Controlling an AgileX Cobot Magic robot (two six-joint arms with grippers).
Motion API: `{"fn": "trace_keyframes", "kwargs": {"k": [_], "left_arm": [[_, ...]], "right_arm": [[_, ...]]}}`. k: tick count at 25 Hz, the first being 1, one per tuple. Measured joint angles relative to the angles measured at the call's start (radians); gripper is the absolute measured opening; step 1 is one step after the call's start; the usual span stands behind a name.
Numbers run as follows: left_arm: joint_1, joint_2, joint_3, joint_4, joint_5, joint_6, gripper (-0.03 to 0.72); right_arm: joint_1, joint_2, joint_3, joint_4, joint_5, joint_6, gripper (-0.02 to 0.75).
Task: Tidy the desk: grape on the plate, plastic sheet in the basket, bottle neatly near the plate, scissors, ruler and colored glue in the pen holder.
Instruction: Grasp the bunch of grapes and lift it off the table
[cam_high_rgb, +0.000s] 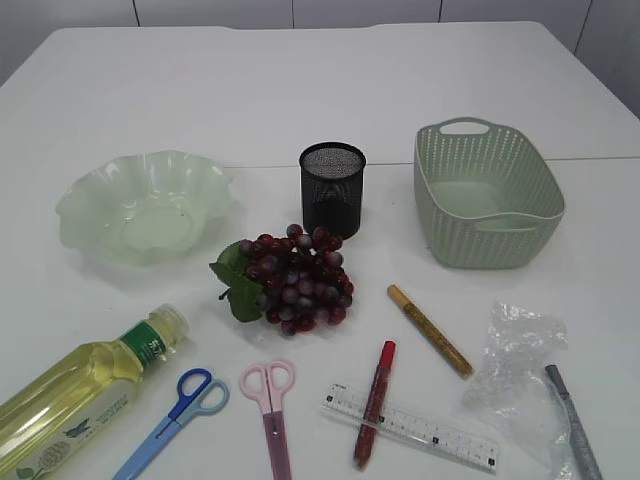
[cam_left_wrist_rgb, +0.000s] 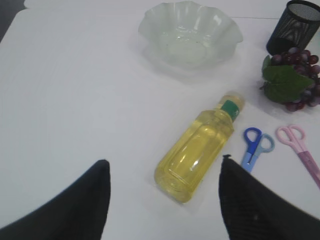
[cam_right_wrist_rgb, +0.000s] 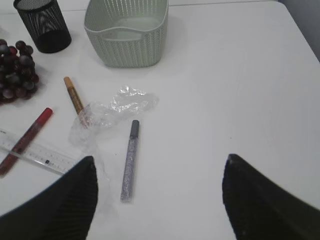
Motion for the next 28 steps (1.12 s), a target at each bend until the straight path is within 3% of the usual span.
{"fn": "trace_keyframes", "kwargs": {"k": [5, 16, 23, 28], "left_arm": [[0.0, 0.109, -0.01, -0.03, -0.043, 0.008, 0.496], [-0.014, 0.43, -0.032, -0.115, -0.283, 0.008, 0.486], [-0.142, 0.648, -0.048, -0.154, -0.343, 0.027, 0.479], [-0.234, 0.876, -0.184, -0.155, -0.397, 0.029, 0.47]], "right_arm": [[0.0, 0.036, -0.011, 0.0, -0.038, 0.075, 0.566], [0.0, 0.431, -0.031, 0.062, -0.24, 0.161, 0.566], [0.0, 0.739, -0.033, 0.066, -0.261, 0.163, 0.566], [0.0, 0.808, -0.033, 0.051, -0.314, 0.157, 0.566]]}}
